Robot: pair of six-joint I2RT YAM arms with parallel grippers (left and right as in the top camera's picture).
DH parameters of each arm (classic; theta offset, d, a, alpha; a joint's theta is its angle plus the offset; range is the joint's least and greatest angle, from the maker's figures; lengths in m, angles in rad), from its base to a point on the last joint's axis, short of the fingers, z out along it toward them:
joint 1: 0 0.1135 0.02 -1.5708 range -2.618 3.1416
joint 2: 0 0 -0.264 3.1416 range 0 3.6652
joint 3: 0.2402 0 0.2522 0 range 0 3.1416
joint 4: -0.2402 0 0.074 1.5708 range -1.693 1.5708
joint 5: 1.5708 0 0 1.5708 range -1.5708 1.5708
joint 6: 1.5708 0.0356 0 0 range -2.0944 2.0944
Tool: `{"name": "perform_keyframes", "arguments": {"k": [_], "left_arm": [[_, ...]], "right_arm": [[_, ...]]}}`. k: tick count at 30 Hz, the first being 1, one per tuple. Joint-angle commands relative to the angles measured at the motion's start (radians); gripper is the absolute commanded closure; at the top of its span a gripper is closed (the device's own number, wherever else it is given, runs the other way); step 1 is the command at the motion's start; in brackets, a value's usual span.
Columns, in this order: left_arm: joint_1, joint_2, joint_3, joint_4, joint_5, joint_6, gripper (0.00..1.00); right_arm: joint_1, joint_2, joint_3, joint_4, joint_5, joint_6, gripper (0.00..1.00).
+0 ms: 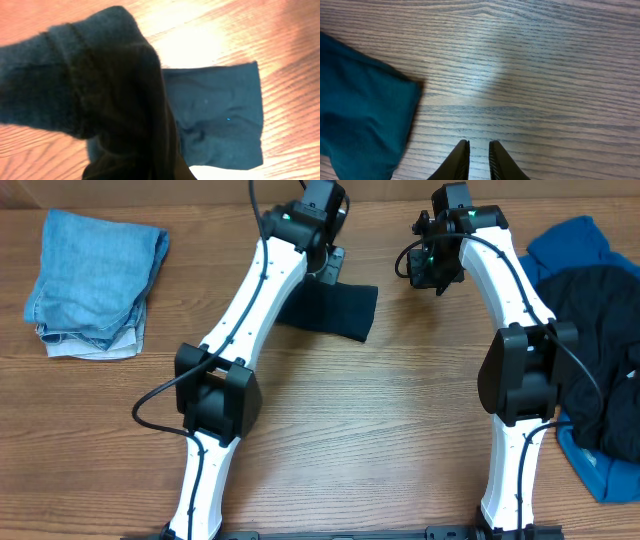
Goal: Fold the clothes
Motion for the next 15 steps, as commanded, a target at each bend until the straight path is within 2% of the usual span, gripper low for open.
{"name": "perform_keyframes", "arguments": {"k": [1, 9, 10, 12, 14, 15], "left_arm": [[-0.053, 0.048, -0.010, -0.004, 0.045, -0.018, 0.96], [-0.138, 0.143, -0.010, -0.023, 0.063, -0.017, 0.95], [-0.142, 0.143, -0.010, -0.023, 0.050, -0.018, 0.85], [-0.146, 0.143, -0.010, -0.022, 0.008, -0.017, 0.51], [-0.145, 0.143, -0.010, -0.021, 0.011, -0.017, 0.31], [-0.145, 0.142, -0.004, -0.016, 0.025, -0.012, 0.28]], "right_arm": [[-0.008, -0.009, 0.031, 0.000, -0.002, 0.001, 0.82], [-0.008, -0.009, 0.031, 0.000, -0.002, 0.000, 0.82], [-0.008, -0.009, 0.031, 0.000, -0.002, 0.001, 0.82], [-0.008, -0.009, 0.031, 0.000, -0.002, 0.001, 0.82], [-0.008, -0.009, 0.031, -0.004, -0.002, 0.001, 0.82], [-0.008, -0.009, 0.031, -0.004, -0.002, 0.001, 0.82]]}}
